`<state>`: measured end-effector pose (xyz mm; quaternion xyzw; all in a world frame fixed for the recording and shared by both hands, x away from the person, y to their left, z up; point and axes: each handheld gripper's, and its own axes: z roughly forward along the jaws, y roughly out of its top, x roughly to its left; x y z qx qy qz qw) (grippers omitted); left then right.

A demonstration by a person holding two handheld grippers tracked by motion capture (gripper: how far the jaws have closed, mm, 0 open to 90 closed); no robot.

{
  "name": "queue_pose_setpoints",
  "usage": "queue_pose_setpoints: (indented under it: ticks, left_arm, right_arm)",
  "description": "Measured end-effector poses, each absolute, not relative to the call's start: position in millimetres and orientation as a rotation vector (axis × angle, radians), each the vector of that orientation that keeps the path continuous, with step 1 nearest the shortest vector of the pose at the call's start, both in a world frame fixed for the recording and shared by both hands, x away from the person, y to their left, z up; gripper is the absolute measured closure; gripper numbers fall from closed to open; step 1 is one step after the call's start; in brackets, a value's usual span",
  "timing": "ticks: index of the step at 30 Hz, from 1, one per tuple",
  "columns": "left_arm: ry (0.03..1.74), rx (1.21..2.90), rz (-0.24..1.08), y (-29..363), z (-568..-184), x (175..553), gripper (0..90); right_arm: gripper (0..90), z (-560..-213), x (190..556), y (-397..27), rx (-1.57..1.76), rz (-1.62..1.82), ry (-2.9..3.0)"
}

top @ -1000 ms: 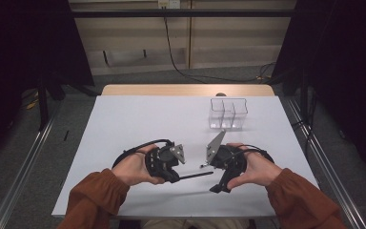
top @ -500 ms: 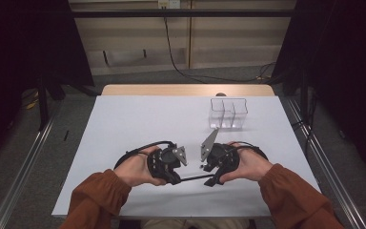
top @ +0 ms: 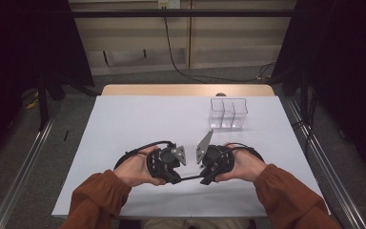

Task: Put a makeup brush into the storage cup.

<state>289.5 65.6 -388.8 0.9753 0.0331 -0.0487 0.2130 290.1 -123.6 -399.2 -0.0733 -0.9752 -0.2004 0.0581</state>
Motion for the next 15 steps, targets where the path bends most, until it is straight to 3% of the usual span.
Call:
queue_pose_setpoints:
  ticks: [9, 15]
  left_arm:
    - [0.056, 2.706, -0.146, 66.4, -389.3, 289.5, 83.9]
    - [0.043, 2.7, -0.127, 67.3, -389.2, 289.7, 83.7]
  right_arm:
    - [81.4, -402.9, 292.6, -123.0, -0.199, -0.599, -2.948]
    - [83.3, -404.0, 291.5, -122.8, -0.181, -0.591, -2.942]
